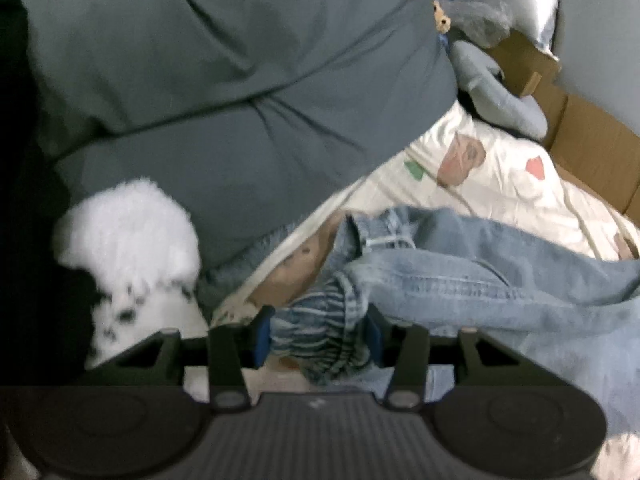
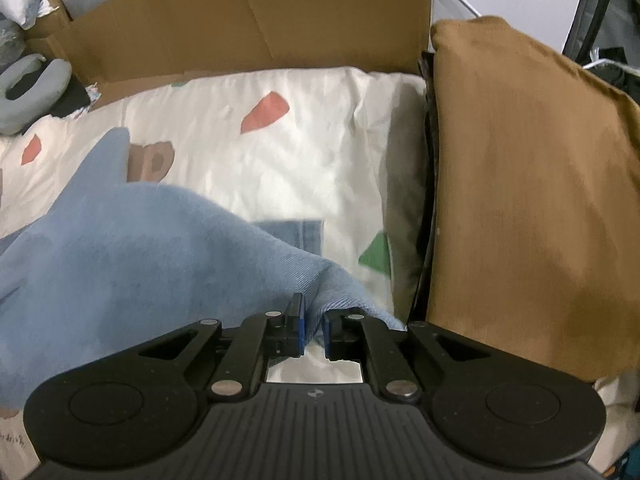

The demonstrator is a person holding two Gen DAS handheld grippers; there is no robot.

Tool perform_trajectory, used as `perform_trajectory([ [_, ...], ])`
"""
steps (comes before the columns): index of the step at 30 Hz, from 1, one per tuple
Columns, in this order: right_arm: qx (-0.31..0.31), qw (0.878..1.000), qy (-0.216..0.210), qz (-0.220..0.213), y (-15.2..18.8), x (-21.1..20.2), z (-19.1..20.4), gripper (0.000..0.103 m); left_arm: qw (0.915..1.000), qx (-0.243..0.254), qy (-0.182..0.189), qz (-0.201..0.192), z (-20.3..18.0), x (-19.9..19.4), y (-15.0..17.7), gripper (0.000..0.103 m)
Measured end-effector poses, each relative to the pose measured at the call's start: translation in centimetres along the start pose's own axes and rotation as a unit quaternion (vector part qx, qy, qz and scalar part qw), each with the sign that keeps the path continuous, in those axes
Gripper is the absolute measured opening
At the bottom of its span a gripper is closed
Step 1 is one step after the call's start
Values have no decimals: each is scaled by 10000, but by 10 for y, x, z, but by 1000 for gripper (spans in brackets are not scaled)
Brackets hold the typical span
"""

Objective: Fold clothes

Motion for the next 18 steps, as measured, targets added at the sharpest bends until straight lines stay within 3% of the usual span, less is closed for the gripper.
perform_trajectory([
  [4, -14, 10000, -78, -48, -1, -13, 2, 18, 9999, 65, -21, 143, -1, -10, 17, 51],
  [6, -24, 9999, -111, -84, -2, -19, 3, 37, 9998, 67, -17, 193, 0, -16, 26, 51],
  [7, -22, 9999, -122, -100, -3, -22, 3, 38, 9997, 80, -20, 215, 1, -18, 30, 51],
  [18, 1, 9994, -225, -248, -14, -51, -2, 39, 9982, 238, 55, 554, 11, -45, 72, 51],
])
Point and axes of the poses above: each gripper's, at about its wrist camera, not at the fingertips, and x roughly the way its jaws point, z to its left, y to its underside, the point moved 5 cm from there along x, roughly the way its jaws point, and after that the axes turned 14 degrees about -z, right-handed, at the moved point
